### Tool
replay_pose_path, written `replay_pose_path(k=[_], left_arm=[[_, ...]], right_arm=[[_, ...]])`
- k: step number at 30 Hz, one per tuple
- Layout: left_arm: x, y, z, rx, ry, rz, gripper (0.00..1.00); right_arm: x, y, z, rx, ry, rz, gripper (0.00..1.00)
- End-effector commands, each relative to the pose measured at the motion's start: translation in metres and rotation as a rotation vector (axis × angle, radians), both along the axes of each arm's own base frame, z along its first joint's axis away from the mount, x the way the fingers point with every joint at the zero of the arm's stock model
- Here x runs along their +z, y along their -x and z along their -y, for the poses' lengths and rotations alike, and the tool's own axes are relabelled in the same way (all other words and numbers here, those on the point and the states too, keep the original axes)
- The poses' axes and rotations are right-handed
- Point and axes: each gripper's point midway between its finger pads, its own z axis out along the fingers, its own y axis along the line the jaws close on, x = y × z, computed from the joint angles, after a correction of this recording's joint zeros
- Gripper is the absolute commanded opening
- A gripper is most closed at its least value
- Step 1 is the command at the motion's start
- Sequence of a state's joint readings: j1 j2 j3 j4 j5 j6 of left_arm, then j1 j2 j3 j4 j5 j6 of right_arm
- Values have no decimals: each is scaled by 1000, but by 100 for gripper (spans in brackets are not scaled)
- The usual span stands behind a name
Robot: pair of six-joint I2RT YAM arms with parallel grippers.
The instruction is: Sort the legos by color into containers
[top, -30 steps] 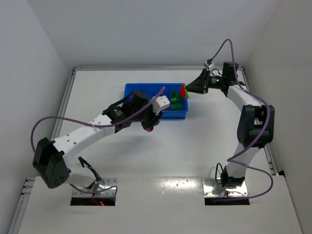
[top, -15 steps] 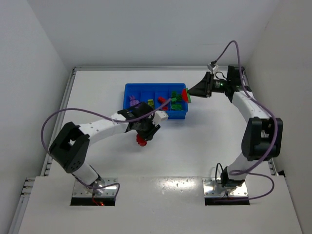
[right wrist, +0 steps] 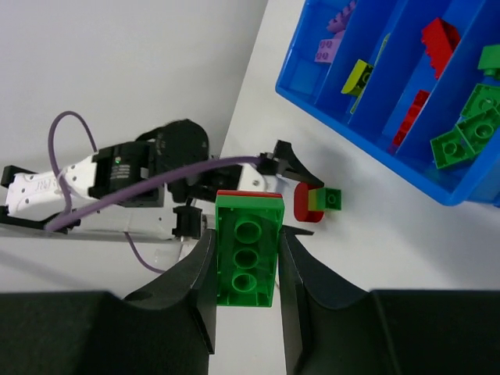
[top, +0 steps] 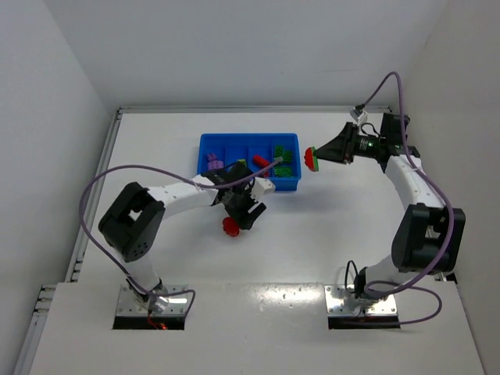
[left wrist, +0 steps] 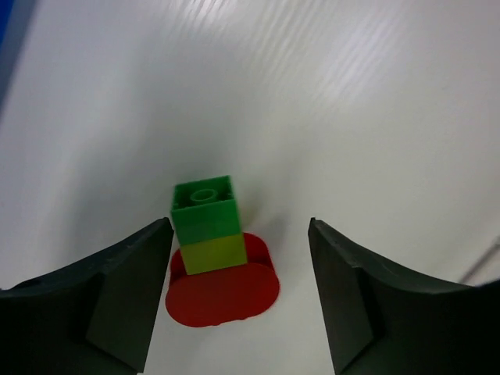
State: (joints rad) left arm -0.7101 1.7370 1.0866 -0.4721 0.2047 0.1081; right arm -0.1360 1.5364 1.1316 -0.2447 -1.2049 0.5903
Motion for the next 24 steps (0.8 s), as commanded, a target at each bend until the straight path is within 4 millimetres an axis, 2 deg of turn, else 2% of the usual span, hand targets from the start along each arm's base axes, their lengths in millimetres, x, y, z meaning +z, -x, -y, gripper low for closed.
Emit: replay_pose_path(k=[1,2,3,5,6,7,8,9,12,14,15,16,17,21,23,24], left_arm=[[56,-1,31,-83,234,-22,77],[67,-4,29,-79,267,-34,77],[90,1,35,-114,349,-50,77],[121,-2,37,-120,434,-65,77],[154,-4,39,-131,514,-83,77],[168,-6,39,-141,548,-88,77],[194,-14,36,-121,597,-88,77],[207,-9,40,-157,662,-141,77],[223,-16,41,-153,776,-269,77],[238,-10,46,-198,875,-353,77],[239,-18,47,-177,915,-388,77],[243,-14,48,-201,940,-432,77],[243,-15,50,-203,947,-453,77],[237,-24,56,-177,926,-432,77],[230,-26,60,-177,919,-450,77],[233,-27,61,-182,922,-441,77]], right_arm=[[5,4,3,3,12,49,0],[6,6,2,11,6,50,0],[6,6,2,12,6,50,0],[8,6,2,20,1,63,0],[7,4,2,17,-3,54,0],[10,6,-3,42,-11,73,0],[13,8,-8,66,-16,83,0],[15,9,-12,77,-18,87,0],[24,22,-33,170,-39,134,0],[28,33,-48,238,-57,148,0],[29,35,-51,257,-62,159,0],[29,37,-55,268,-63,159,0],[30,42,-61,298,-71,159,0],[39,42,-71,326,-74,183,0],[37,43,-74,337,-79,163,0],[40,44,-78,348,-79,173,0]])
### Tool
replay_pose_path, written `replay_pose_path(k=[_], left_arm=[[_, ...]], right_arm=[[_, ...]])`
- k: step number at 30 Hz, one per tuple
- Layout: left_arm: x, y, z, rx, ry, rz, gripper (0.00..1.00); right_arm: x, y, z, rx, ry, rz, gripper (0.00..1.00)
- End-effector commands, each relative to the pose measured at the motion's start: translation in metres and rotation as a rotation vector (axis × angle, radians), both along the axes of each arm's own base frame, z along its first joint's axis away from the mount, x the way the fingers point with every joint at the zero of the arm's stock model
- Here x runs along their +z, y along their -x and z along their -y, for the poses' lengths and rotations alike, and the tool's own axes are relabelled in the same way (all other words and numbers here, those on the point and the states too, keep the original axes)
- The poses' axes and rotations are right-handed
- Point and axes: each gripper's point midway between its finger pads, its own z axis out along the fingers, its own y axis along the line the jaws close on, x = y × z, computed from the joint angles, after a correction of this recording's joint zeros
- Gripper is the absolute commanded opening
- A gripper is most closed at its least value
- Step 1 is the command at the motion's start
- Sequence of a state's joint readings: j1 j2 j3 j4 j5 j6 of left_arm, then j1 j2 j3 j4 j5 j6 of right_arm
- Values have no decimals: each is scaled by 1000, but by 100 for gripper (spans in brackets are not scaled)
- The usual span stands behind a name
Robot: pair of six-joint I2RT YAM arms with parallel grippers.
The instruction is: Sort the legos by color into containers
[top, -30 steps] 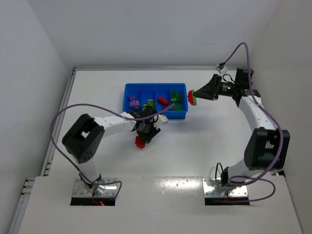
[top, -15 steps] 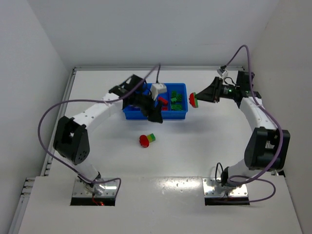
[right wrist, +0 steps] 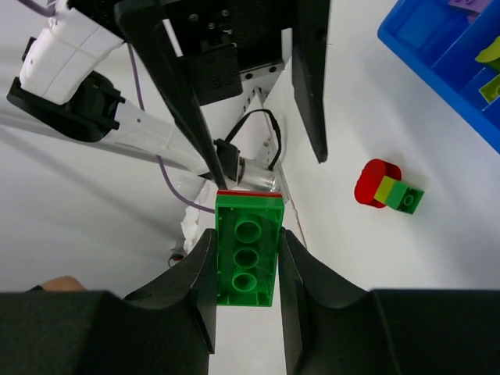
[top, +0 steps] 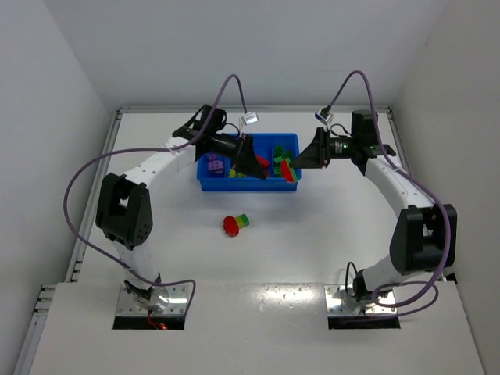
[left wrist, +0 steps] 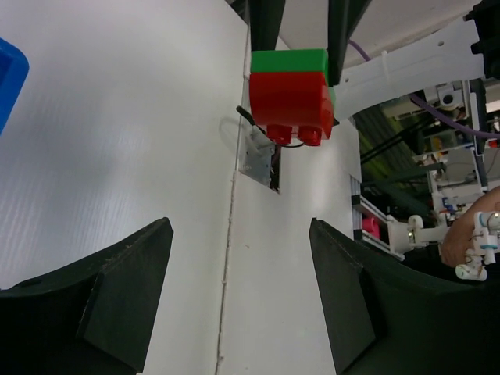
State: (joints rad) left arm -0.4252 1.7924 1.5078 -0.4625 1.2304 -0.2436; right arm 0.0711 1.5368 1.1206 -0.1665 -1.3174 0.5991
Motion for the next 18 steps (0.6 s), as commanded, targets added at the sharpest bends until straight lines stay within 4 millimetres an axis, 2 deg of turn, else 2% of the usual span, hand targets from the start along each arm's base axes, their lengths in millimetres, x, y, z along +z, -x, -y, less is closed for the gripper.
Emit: replay_pose_path(k=[1,12,18], left_arm=[[23,2,6,-47,67,30,77],[44,6,17,-98,109,87,77],[43,9,25,-135,122,82,76]], right_arm=[[27,3,-9,58,-29,111,0],[22,6,-28,113,-36,84,0],[22,0,-33,124,-37,91,0]])
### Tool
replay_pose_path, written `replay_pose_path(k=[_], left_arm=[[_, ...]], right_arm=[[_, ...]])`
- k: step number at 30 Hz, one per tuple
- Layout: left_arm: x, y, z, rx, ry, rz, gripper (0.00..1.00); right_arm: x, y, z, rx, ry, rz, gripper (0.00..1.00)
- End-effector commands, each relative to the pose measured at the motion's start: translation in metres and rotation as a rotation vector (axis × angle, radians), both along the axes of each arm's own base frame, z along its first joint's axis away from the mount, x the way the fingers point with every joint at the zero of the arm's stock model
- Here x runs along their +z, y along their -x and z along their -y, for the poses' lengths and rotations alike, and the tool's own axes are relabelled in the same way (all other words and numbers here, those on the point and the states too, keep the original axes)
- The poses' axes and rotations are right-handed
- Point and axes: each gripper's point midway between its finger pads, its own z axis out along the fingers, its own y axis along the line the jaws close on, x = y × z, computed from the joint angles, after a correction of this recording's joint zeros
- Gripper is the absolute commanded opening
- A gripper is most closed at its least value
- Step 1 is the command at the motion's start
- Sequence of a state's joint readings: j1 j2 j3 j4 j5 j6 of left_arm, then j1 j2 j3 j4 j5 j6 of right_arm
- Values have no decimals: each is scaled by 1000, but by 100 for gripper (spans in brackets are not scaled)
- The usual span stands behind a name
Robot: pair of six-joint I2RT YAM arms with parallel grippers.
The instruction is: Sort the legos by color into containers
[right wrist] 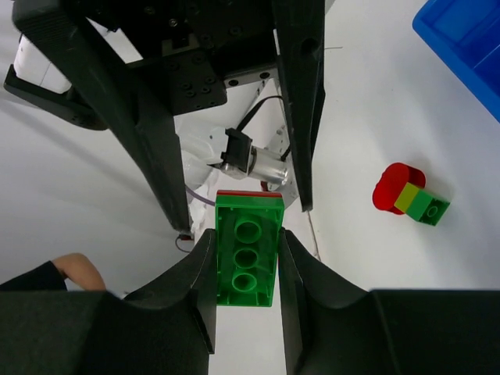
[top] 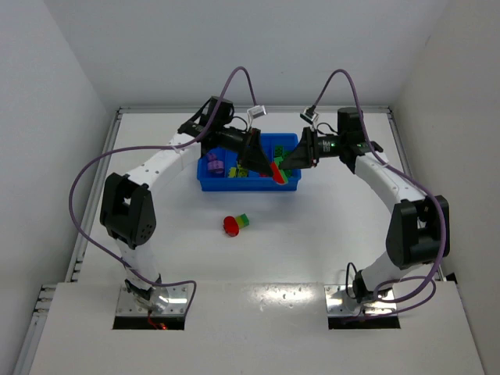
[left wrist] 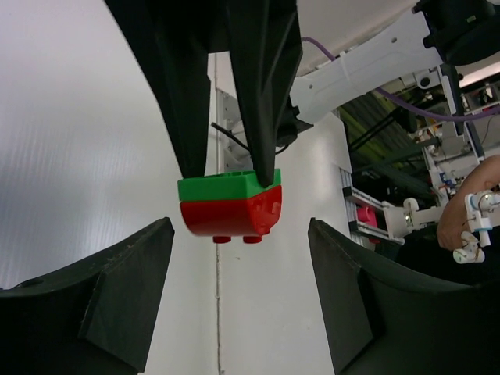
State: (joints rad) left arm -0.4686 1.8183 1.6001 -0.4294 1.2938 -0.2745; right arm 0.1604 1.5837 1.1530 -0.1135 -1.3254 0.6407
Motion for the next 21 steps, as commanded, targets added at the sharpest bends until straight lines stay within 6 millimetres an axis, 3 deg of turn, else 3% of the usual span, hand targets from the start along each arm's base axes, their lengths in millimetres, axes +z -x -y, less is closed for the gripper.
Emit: replay_pose_path(k=[1,3,7,11,14,17,21], left_arm=[[14,2,6,-47,47,30,74],[14,1,7,-47,51,38,72],[12,4,10,-63,49,18,57],[9,4,10,-63,48,17,24],[6,7,8,-62,43,6,6],[-5,9,2,-44,23,-21,0],[-14,17,-10,-18,6,-40,0]], right_arm=[[20,-8,-4,32,-29,92,0],[21,-9,-8,41,-32,93,0],[23,-13,-8,39,-36,93,0],[24,-14,-12,48,-38,102,0],[27,-22,-6,19,-36,115,0],[27,-32,6,-26,-31,126,0],[27,-54,35,-123,-22,129,0]])
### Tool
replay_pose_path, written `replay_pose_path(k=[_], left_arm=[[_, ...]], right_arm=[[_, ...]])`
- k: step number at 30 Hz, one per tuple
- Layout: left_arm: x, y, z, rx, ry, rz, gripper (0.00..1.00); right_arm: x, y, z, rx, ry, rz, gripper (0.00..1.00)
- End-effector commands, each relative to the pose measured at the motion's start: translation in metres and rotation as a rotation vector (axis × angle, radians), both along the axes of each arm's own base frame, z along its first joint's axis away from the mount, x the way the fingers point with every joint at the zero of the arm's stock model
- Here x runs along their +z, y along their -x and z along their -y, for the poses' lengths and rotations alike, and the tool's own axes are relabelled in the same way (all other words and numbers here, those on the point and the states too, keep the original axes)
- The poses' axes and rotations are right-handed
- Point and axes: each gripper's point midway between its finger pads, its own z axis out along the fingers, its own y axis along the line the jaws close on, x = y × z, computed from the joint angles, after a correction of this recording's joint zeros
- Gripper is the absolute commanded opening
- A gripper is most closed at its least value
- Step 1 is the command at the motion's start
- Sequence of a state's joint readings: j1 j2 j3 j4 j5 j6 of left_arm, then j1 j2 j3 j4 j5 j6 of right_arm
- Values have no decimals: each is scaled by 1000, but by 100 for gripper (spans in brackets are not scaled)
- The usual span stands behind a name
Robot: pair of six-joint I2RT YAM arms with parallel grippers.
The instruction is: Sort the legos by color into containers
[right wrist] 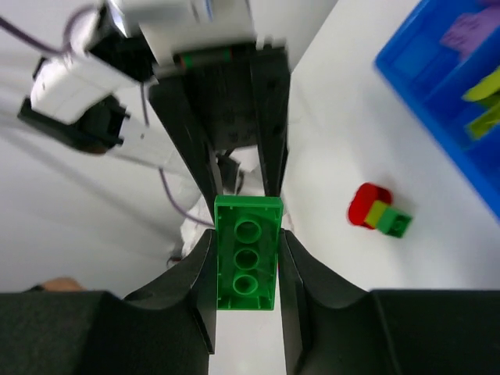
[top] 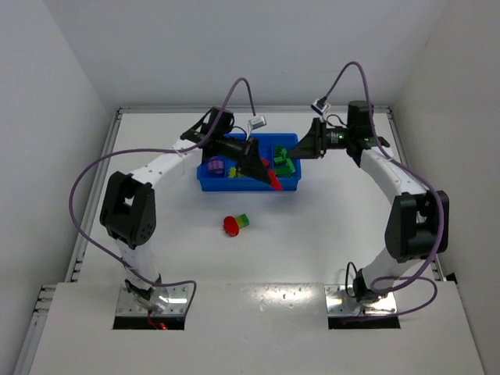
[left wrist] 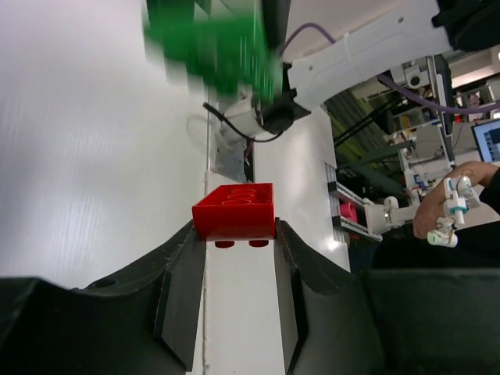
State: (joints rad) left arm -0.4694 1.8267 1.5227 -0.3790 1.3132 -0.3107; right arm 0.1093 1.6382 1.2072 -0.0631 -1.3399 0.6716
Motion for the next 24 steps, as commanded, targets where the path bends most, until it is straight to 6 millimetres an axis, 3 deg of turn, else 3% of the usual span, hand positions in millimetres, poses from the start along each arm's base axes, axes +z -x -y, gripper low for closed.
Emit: replay_pose_path(k=[1,5,6,7,8,9,10,11,12,14,16,18,19,22,24], left_arm=[[2,13,-16,7,11,12,0],[-14,4,-37,92,-28,9,0],[-10,0,-41,116,-31,27,0],[-10,-10,-50,159,-37,51,0],[-13,-22,-55,224,-73,77,0],[-7,-30,-62,272,-87,127,0],[-3,-42,-72,331,-103,158,0],[-5,-56,-80,412,-155,196,0],[2,-61,-87,450,-176,244,0],[6,-80,-103,570,-259,317,0],[15,-83,-114,620,-279,363,0],[16,-88,-122,672,-319,397,0],[19,-93,-130,714,-339,413,0],[21,-94,-135,729,-363,437,0],[20,-96,-137,736,-374,450,0]], right_arm=[[22,-32,27,-104,0,111,0],[18,-53,39,-164,25,127,0],[7,-60,40,-193,51,92,0],[0,-63,38,-201,77,84,0],[0,-73,38,-206,126,187,0],[-15,-84,34,-253,222,201,0],[-38,-83,34,-257,307,137,0],[-45,-103,40,-312,430,225,0],[-57,-102,34,-306,503,216,0],[-76,-127,44,-386,653,244,0],[-94,-142,51,-431,741,228,0],[-104,-146,46,-437,782,234,0],[-116,-151,55,-473,835,212,0],[-133,-159,55,-498,900,216,0],[-140,-166,54,-497,901,215,6]])
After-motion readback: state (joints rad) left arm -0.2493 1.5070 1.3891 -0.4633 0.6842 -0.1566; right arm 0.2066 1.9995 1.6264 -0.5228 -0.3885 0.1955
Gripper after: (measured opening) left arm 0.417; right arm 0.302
